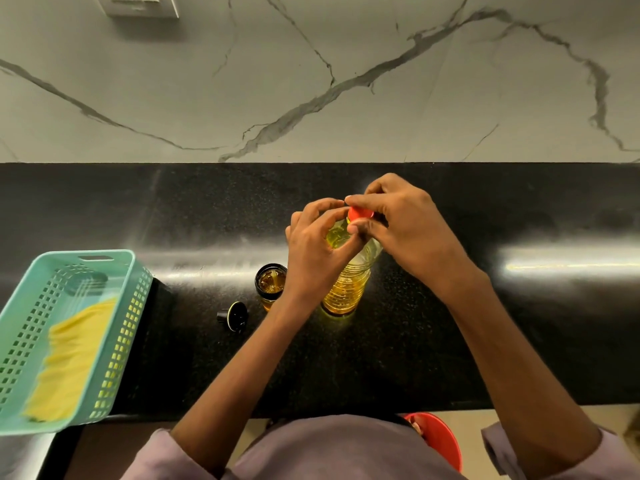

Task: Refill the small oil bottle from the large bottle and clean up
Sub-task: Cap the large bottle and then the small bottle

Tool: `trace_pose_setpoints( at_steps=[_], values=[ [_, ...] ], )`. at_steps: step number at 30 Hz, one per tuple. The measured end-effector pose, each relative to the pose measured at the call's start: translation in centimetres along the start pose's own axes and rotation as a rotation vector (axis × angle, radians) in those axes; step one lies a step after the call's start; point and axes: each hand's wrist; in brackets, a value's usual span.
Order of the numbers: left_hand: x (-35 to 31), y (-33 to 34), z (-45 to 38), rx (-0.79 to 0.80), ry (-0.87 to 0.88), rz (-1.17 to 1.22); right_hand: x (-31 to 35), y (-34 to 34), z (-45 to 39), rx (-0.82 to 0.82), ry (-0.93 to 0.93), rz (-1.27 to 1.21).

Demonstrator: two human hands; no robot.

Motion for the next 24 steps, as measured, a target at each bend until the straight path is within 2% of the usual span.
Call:
trace_pose_setpoints(
  at_steps=[5, 7, 9, 12, 14, 16, 18, 22, 24],
  values=[
    [-0.3, 0.1, 0.3, 0.002, -0.008, 0.03, 0.5, 0.6, 0.6, -0.124, 0.083, 0.113],
    [-0.2, 0.1, 0.4, -0.003, -0.004, 0.027, 0.8, 0.7, 1.0, -0.115, 0.076, 0.158],
    [-0.1, 0.0, 0.4, 0.0, -0.004, 0.022, 1.1, 0.2, 1.2, -0.033, 0.063, 0.18],
    [0.0, -0.1, 0.2, 0.001, 0.002, 0.011, 1.3, -1.1, 1.3, 0.194, 0.044, 0.176],
    [0.0, 0.0, 0.3, -0.01, 0.011, 0.001, 1.4, -1.7, 1.3, 0.272, 0.004, 0.149],
    [0.0, 0.1, 0.4, -0.019, 0.004, -0.003, 1.4, -1.8, 1.3, 0.23, -0.059, 0.14],
    [-0.1, 0.2, 0.5, -0.013, -0.007, -0.003, 1.2, -1.2, 1.2, 0.12, -0.084, 0.135],
    [-0.2, 0.3, 0.4, -0.006, -0.019, 0.013, 1.5, -0.1, 0.8, -0.042, 0.043, 0.208],
    [-0.2, 0.3, 0.5, -0.003, -0.021, 0.022, 1.4, -0.4, 0.6, -0.041, 0.063, 0.251]
  ],
)
Point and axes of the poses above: each hand's wrist, its own z-axis away from the middle knuckle, its own y-axis out of the palm, x = y × z, and after that the axes turned 14 degrees about -x, right-handed
